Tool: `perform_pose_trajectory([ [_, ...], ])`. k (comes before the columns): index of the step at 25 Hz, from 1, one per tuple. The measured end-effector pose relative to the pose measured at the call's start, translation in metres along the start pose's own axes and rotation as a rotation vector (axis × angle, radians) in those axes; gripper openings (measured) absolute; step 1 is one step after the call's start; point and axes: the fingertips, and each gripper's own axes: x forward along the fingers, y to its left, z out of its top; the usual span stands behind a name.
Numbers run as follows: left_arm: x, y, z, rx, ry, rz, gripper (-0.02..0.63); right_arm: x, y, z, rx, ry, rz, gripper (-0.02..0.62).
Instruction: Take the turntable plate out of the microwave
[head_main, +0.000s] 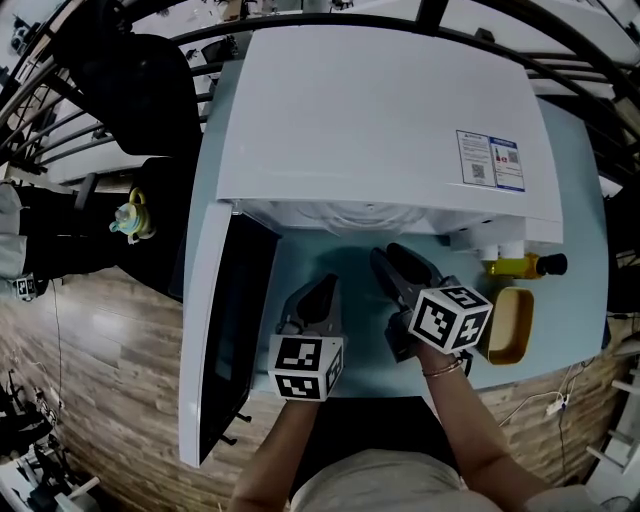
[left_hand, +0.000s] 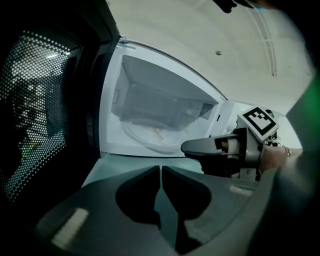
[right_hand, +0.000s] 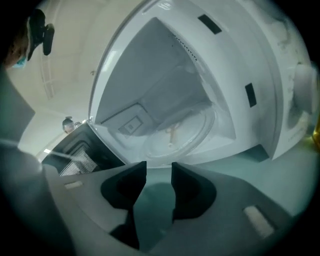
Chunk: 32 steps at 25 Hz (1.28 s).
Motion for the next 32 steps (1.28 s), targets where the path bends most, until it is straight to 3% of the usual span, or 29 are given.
perform_pose_trajectory([
  [9, 0.009, 0.007, -0.005, -0.011, 0.013, 0.002, 0.011, 0.019, -0.012, 0.0, 0.245, -0.052, 0.038, 0.213],
  [15, 0.015, 0.005, -0.005, -0.013, 0.023, -0.018, 0.011, 0.025, -0.009, 0.009, 0.315, -0.087, 0.063, 0.212],
  [18, 0.015, 0.006, -0.006, -0.01, 0.029, -0.019, 0.011, 0.028, -0.014, 0.01, 0.346, -0.102, 0.044, 0.182],
  [20, 0.014, 0.008, -0.005, -0.01, 0.026, -0.02, 0.01, 0.028, -0.019, 0.011, 0.357, -0.115, 0.016, 0.128],
  [29, 0.011, 0.011, -0.003, -0.018, 0.026, -0.027, 0.008, 0.026, -0.022, 0.009, 0.446, -0.149, 0.01, 0.107],
  [32, 0.013, 0.009, -0.003, -0.042, 0.027, -0.049, 0.037, 0.023, -0.021, 0.007, 0.454, -0.152, 0.013, 0.104],
])
